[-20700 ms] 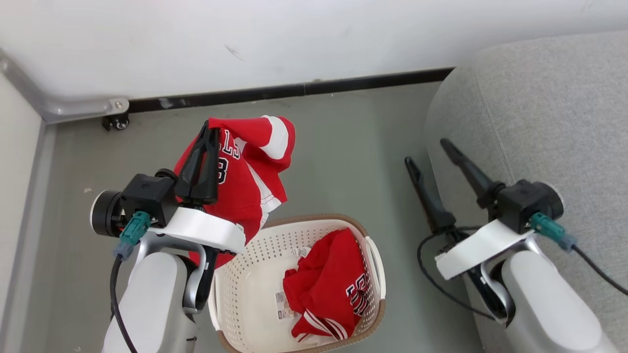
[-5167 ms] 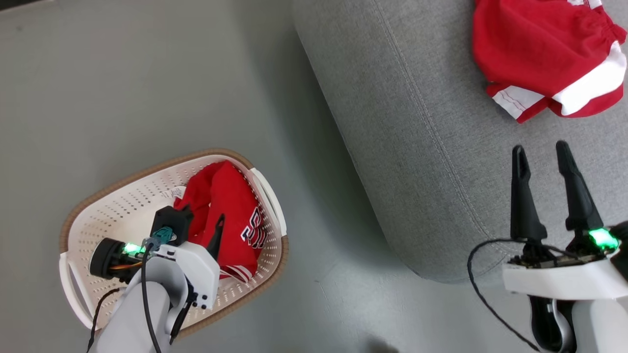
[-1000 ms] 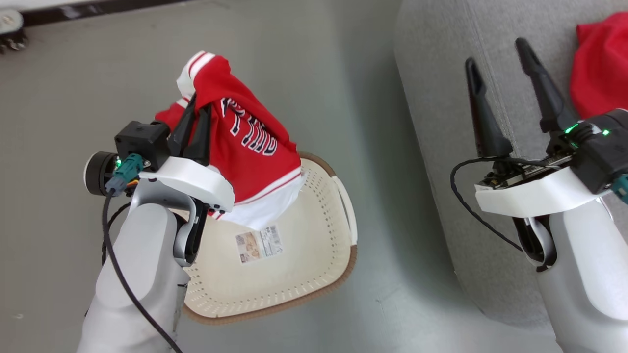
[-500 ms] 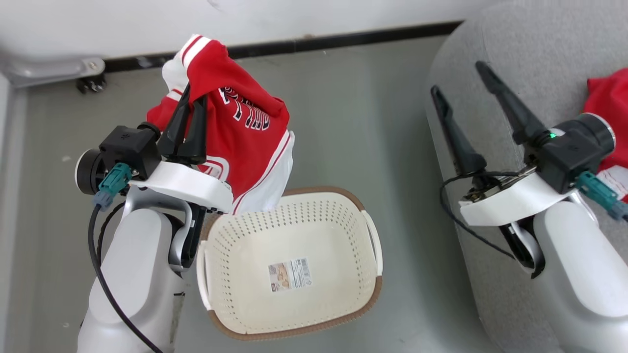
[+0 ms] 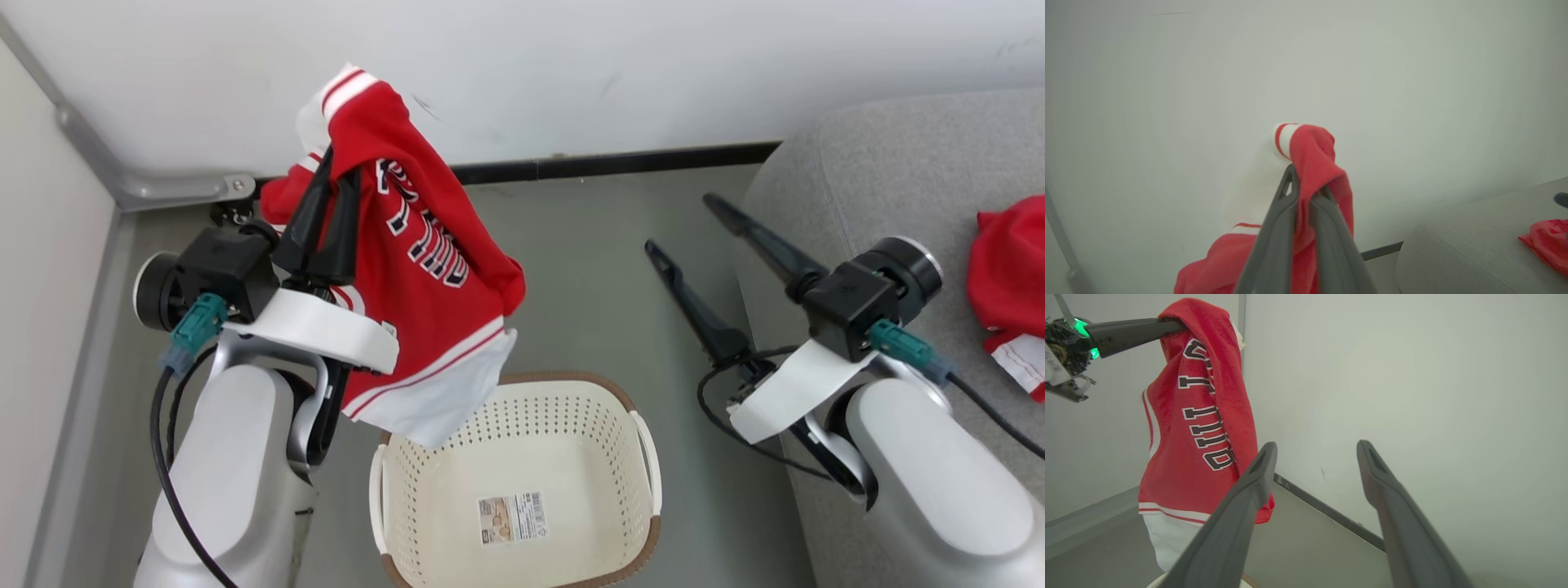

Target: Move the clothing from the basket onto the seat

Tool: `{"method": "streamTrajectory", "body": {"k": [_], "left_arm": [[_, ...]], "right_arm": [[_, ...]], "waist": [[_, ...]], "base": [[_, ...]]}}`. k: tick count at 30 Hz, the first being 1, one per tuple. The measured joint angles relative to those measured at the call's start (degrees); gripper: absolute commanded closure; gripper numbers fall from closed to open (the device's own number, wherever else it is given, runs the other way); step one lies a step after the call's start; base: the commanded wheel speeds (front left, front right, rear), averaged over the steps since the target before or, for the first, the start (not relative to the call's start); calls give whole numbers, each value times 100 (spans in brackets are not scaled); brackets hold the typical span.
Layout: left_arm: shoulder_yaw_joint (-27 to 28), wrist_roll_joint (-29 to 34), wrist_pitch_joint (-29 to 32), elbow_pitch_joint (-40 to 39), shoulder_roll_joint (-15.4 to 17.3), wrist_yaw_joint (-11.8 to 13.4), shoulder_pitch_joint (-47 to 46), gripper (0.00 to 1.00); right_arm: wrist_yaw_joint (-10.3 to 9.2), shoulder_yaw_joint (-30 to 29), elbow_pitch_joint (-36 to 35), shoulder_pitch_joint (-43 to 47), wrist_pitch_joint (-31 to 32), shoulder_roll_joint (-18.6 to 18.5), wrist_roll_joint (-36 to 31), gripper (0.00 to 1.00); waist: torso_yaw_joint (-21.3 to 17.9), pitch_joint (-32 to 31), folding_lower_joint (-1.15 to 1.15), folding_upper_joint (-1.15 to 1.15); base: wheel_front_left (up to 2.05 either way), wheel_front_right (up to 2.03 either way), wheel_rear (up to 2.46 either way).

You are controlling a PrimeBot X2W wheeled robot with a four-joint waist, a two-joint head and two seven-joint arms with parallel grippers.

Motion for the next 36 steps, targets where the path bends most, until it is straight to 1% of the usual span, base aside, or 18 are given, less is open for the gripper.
{"method": "streamTrajectory", "body": {"k": [7,12,16,19,24,29,31,32,36], "left_arm": [[-112,-27,-41,-112,-14,-49,295,100],[-233,-77,-41,-201,-15,-75,332,100],[-357,-123,-41,-305,-18,-83,408,100],[-491,-144,-41,-342,-14,-125,440,100],[-682,-215,-41,-476,-14,-126,440,100],[-1129,-375,-41,-694,0,-131,440,100],[-1239,-416,-41,-725,-1,-131,440,100],[-1446,-487,-41,-799,14,-132,440,100],[-1710,-594,-41,-954,85,-132,439,100]], "right_arm": [[0,549,-20,9,194,-197,349,0],[0,946,-31,12,353,-279,578,0],[0,1122,-30,12,452,-438,739,0],[0,1276,-29,10,522,-512,845,0],[0,1505,-22,2,669,-631,981,0],[0,1919,-15,-30,823,-739,1150,0],[0,1958,-14,-30,856,-740,1189,0],[1,2100,-5,-107,882,-761,1258,0],[0,2246,-5,-349,940,-793,1385,0]], "waist": [[142,-372,0,0],[236,-611,0,0],[316,-781,0,0],[377,-892,0,0],[459,-1020,0,0],[575,-1159,0,0],[592,-1176,0,0],[624,-1206,0,0],[686,-1248,0,0]], "base": [[0,0,0],[0,0,0],[0,0,0],[0,0,0],[0,0,0],[0,0,0],[0,0,0],[0,0,0],[0,0,0]]}}
